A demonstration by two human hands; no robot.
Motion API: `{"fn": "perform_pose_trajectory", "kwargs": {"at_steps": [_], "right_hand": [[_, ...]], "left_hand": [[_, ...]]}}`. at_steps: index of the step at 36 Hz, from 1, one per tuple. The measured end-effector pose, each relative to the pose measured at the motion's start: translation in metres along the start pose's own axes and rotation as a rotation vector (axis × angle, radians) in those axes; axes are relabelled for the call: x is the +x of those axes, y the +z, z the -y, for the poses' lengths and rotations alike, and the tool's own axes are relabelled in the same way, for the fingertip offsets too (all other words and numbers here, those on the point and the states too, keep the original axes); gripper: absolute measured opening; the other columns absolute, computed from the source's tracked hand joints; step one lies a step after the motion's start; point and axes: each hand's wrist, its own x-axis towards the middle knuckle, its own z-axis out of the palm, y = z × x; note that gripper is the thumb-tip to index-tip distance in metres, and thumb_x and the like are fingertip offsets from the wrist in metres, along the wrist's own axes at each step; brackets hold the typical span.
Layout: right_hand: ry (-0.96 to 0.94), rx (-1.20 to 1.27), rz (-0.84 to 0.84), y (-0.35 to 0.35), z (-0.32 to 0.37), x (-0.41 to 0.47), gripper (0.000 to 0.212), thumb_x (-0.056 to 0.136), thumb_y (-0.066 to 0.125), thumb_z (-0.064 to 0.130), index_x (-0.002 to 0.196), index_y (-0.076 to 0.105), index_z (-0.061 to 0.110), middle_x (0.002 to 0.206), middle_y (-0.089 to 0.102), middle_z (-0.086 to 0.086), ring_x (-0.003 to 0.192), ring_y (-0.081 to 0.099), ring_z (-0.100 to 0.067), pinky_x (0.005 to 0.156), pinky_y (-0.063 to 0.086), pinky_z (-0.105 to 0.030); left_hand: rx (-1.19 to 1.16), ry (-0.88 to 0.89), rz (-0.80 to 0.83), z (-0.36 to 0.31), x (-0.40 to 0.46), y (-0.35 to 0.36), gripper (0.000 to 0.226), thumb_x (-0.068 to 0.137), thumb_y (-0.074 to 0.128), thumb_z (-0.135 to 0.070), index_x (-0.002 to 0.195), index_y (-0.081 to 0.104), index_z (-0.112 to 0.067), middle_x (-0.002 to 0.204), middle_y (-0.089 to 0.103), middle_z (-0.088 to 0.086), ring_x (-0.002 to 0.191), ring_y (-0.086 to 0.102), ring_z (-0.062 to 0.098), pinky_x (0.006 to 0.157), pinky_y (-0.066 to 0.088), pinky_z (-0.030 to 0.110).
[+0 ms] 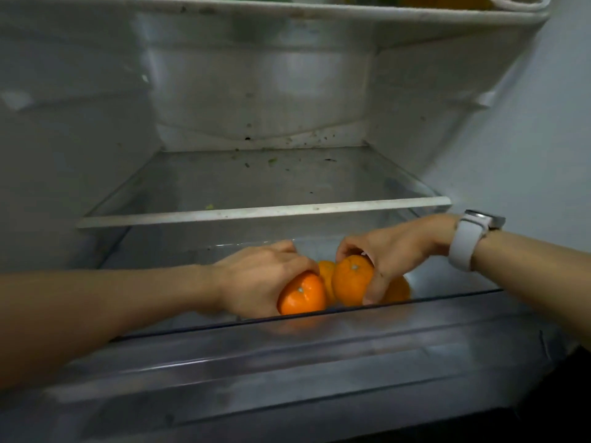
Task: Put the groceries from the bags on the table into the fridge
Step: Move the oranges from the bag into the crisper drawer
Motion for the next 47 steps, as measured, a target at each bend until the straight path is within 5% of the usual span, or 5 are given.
{"fn": "perform_pose_trajectory", "kwargs": {"at_steps": [12, 23, 32, 38, 47], "right_hand": [[-0.011, -0.186, 0.093, 0.021, 0.007, 0.001, 0.059, 0.080, 0.069, 0.033, 0.126, 0.034, 0.024, 0.109, 0.046, 0.000, 0.096, 0.047, -0.019, 0.086, 0.043, -0.034], [-0.054, -0.096, 0.051, 0.021, 0.005, 0.003, 0.041, 0.087, 0.060, 0.020, 0.126, 0.045, 0.021, 0.111, 0.050, 0.004, 0.094, 0.048, -0.013, 0.077, 0.040, -0.023], [-0.039, 0.074, -0.037, 0.008, 0.004, -0.005, 0.045, 0.082, 0.068, 0.027, 0.124, 0.053, 0.022, 0.118, 0.059, 0.003, 0.106, 0.055, -0.014, 0.094, 0.047, -0.028], [-0.071, 0.112, -0.313, -0.001, 0.008, -0.030, 0.031, 0.088, 0.060, 0.029, 0.118, 0.059, 0.020, 0.116, 0.064, -0.001, 0.103, 0.060, -0.017, 0.096, 0.047, -0.034], [-0.184, 0.169, -0.925, 0.004, 0.034, -0.055, 0.027, 0.091, 0.053, 0.020, 0.115, 0.062, 0.016, 0.117, 0.065, -0.003, 0.104, 0.059, -0.014, 0.092, 0.042, -0.024]], "left_hand": [[0.088, 0.133, 0.106, 0.015, 0.000, 0.030, 0.052, 0.083, 0.060, -0.048, 0.126, 0.037, -0.032, 0.135, 0.043, -0.007, 0.125, 0.014, 0.007, 0.091, 0.013, 0.020], [0.190, 0.058, 0.220, 0.019, -0.001, 0.018, 0.069, 0.087, 0.054, -0.050, 0.142, 0.017, -0.033, 0.155, 0.007, -0.001, 0.142, -0.002, 0.018, 0.115, 0.007, 0.044], [0.153, -0.065, 0.139, 0.005, 0.003, -0.019, 0.060, 0.086, 0.055, -0.052, 0.138, 0.038, -0.027, 0.145, 0.039, -0.003, 0.127, 0.043, 0.018, 0.100, 0.040, 0.032], [0.085, -0.175, -0.008, 0.002, -0.004, -0.053, 0.040, 0.087, 0.057, -0.046, 0.123, 0.056, -0.027, 0.116, 0.064, -0.010, 0.102, 0.061, 0.012, 0.088, 0.049, 0.030], [0.158, -0.392, -0.437, -0.009, -0.038, -0.083, 0.038, 0.089, 0.052, -0.046, 0.121, 0.056, -0.026, 0.128, 0.056, 0.000, 0.115, 0.053, 0.022, 0.090, 0.045, 0.037]]}}
